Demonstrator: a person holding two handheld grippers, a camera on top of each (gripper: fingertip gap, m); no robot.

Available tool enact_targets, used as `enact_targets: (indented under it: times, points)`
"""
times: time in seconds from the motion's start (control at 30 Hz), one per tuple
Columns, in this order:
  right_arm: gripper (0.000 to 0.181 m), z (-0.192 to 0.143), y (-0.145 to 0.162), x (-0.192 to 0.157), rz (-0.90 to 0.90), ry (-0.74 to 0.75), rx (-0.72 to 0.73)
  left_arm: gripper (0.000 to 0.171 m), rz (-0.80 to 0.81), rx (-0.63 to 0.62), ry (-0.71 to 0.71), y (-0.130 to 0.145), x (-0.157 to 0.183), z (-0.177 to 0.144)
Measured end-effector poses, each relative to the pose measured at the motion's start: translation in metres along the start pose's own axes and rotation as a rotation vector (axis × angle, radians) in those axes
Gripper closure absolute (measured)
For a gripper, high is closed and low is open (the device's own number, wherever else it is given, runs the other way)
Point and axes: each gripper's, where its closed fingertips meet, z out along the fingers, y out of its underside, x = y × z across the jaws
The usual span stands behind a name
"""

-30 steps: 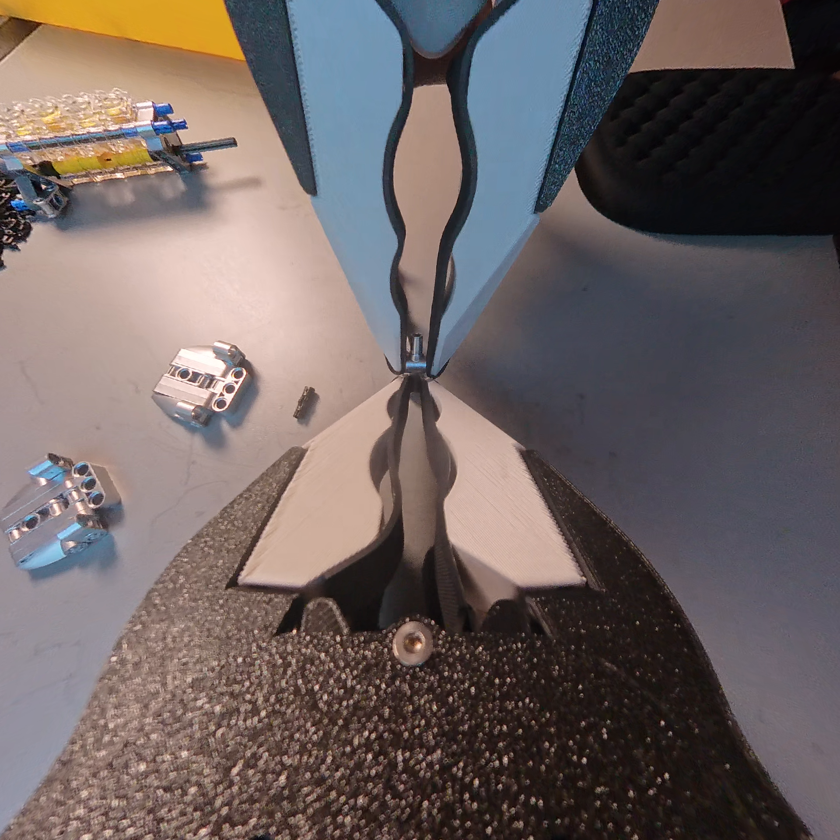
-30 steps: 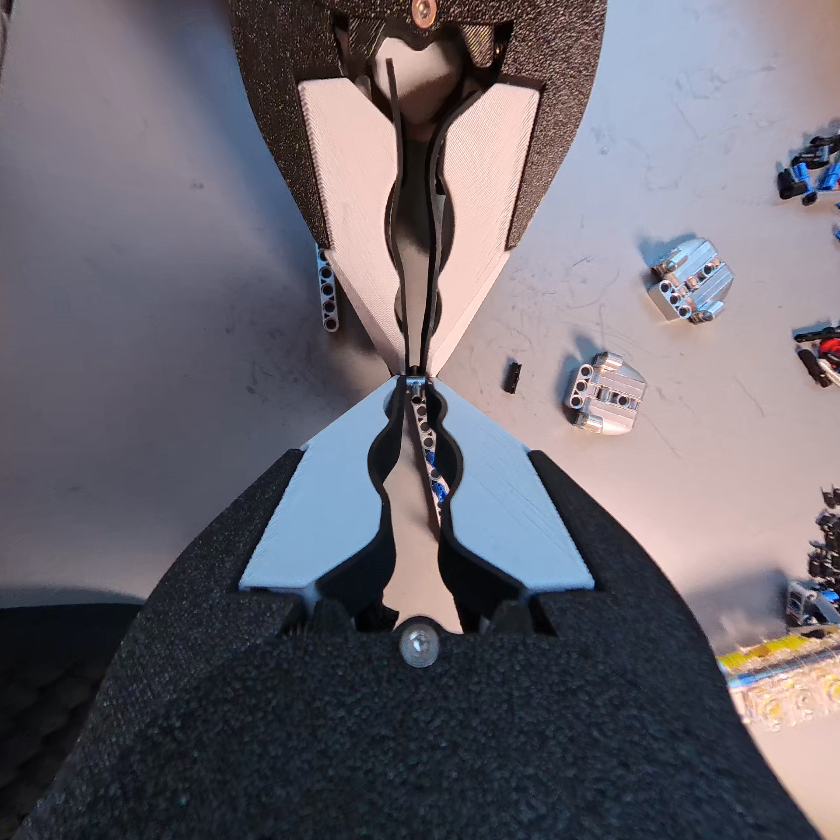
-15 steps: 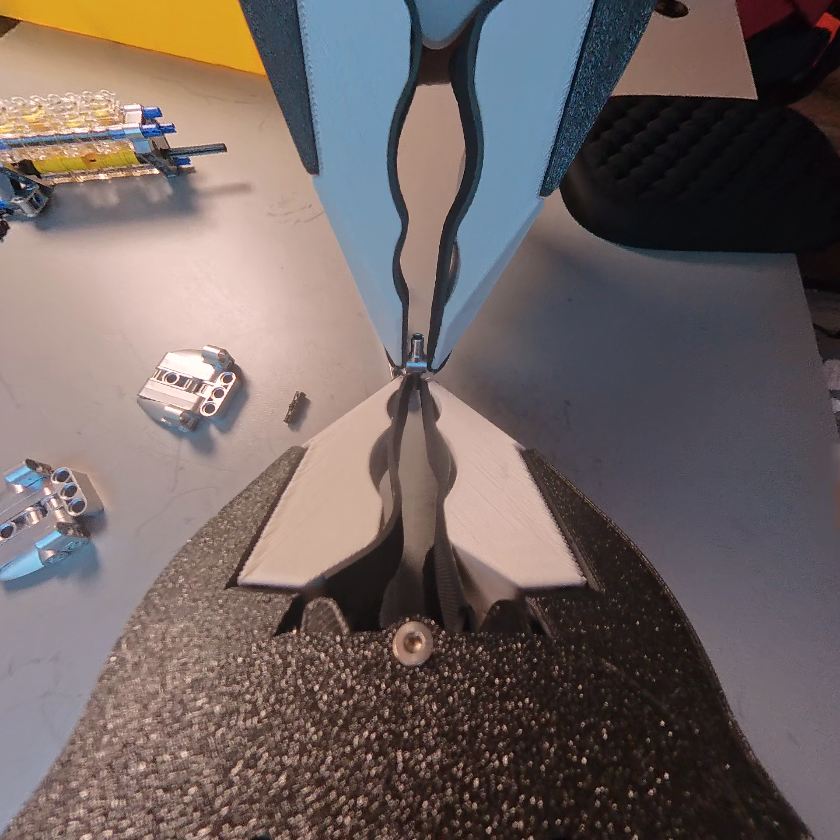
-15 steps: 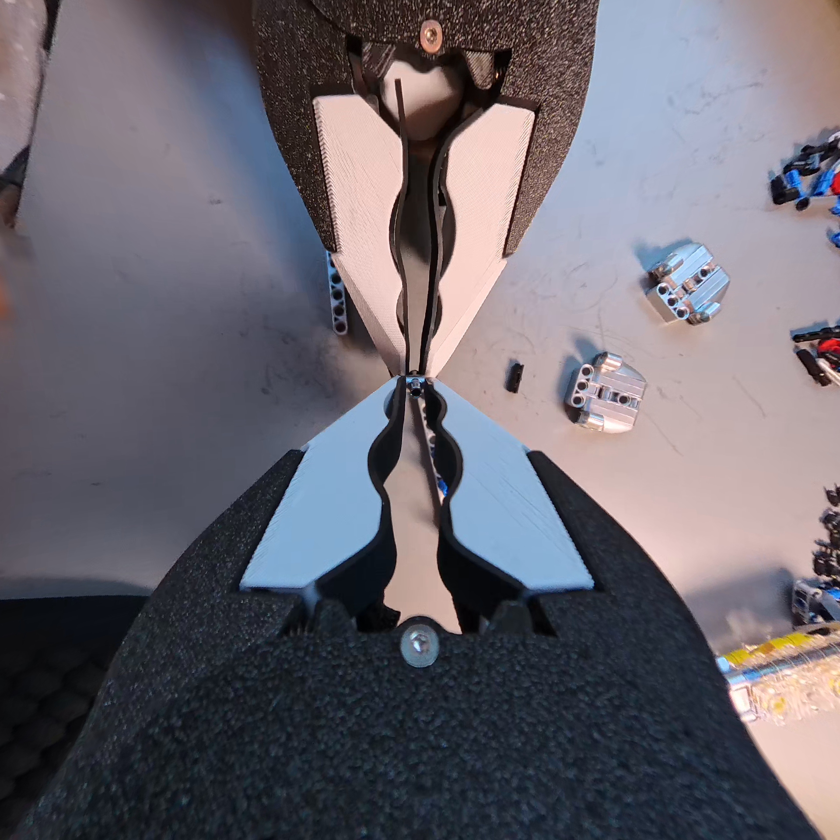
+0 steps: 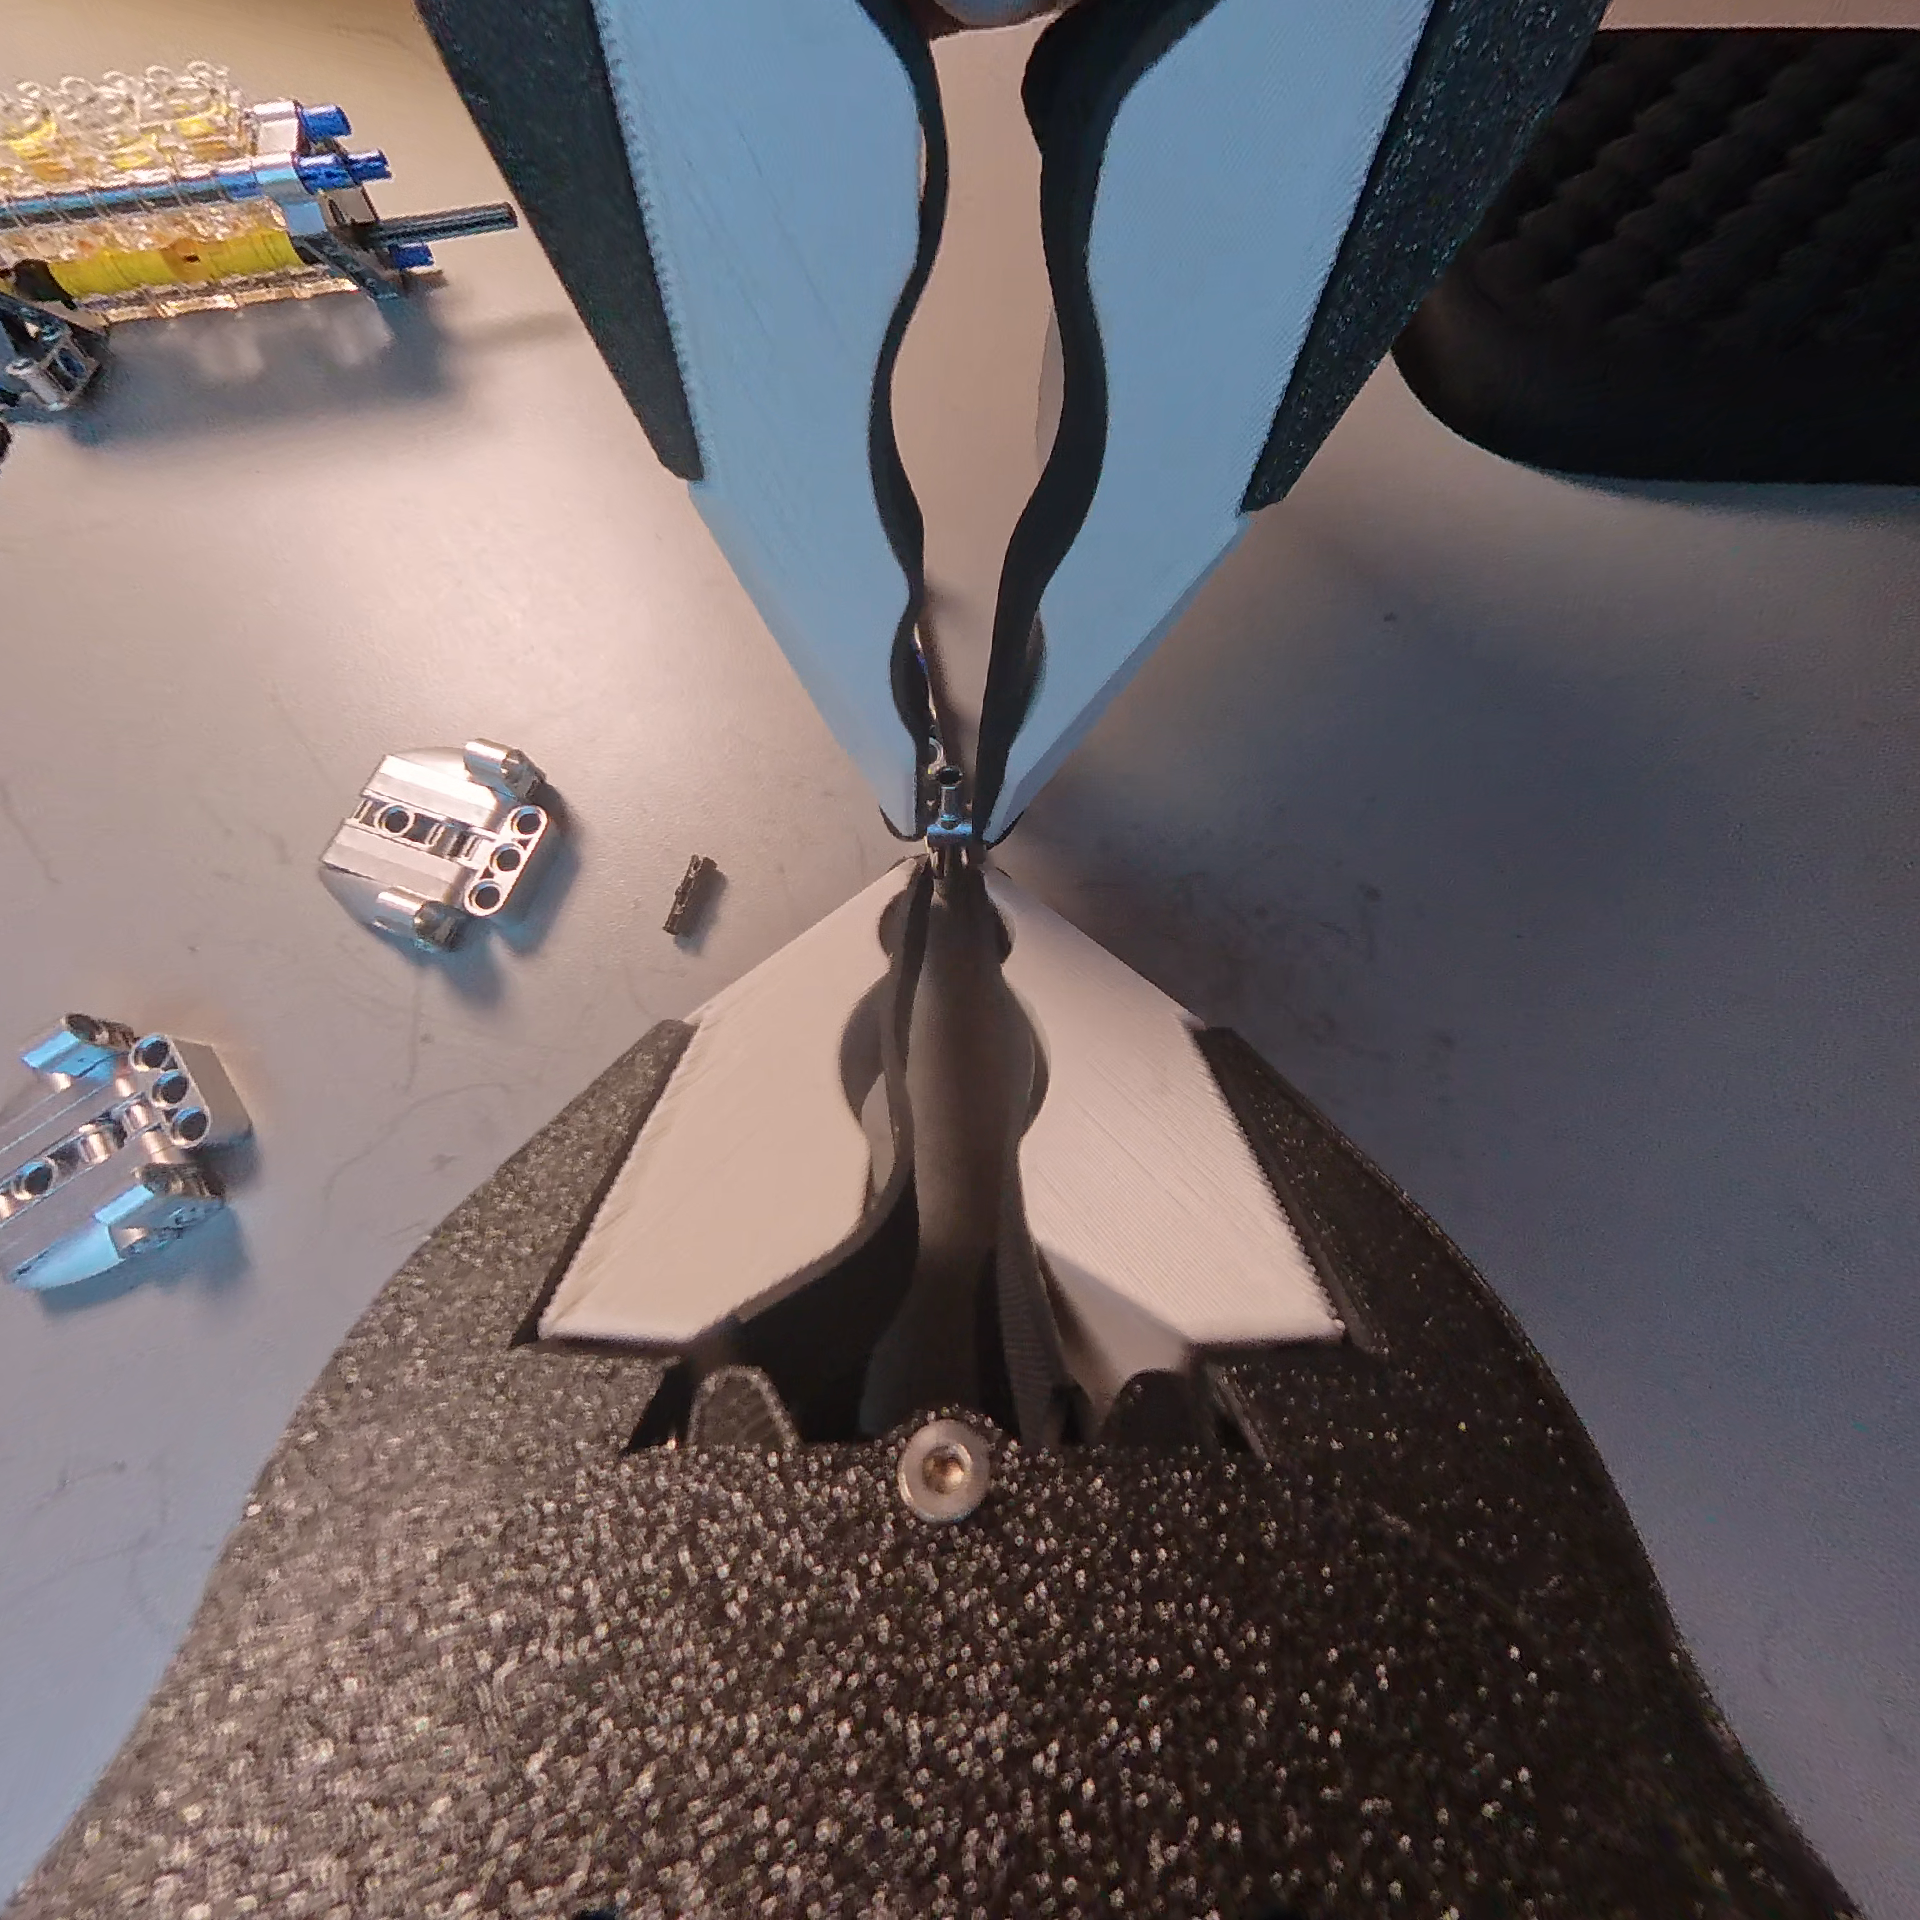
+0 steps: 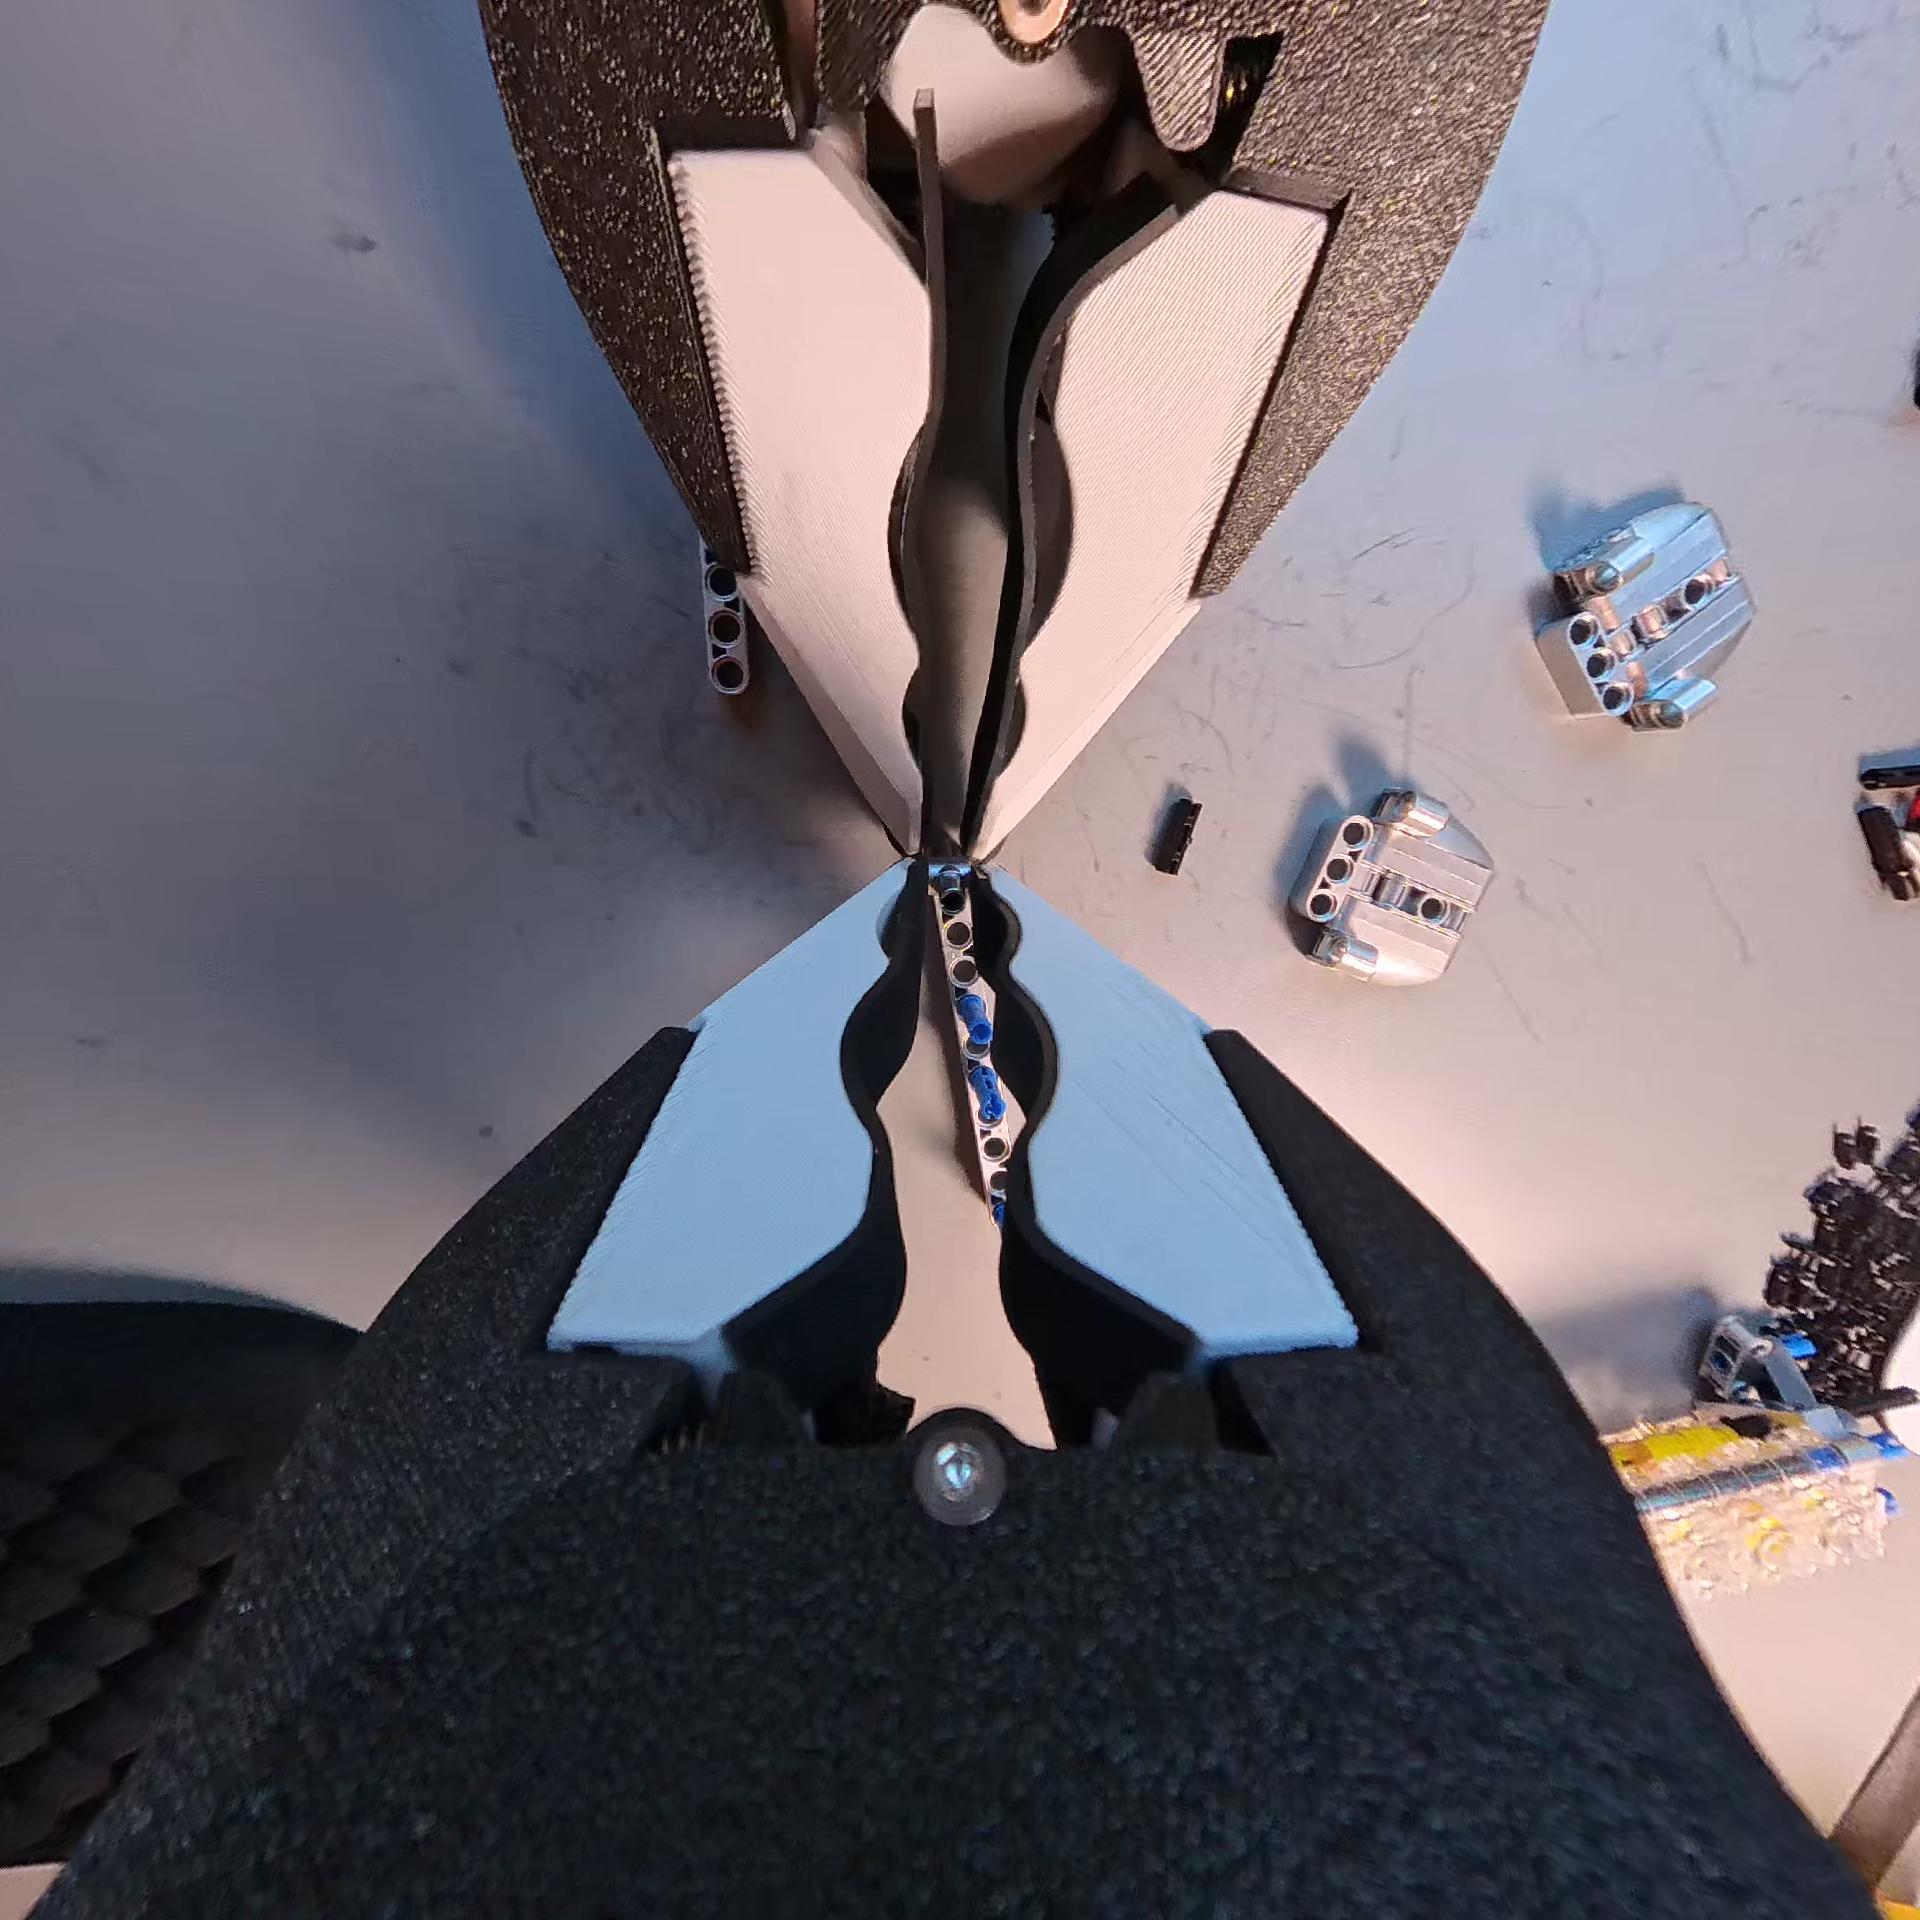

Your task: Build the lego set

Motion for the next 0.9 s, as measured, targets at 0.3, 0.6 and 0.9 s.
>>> enact_targets:
  times: [0.3,0.6,0.9]
  points:
    - [0.176,0.008,0.003,-0.001,0.007,0.013,-0.023,0.166,-0.002,-0.016,-0.002,0.002,0.000,0.002]
    - [0.175,0.004,0.001,0.001,0.033,0.030,0.010,0.166,-0.006,-0.015,0.001,0.002,-0.001,0.002]
    - [0.175,-0.015,-0.012,0.001,0.016,0.081,0.142,0.162,-0.072,0.134,0.079,-0.012,0.001,-0.023]
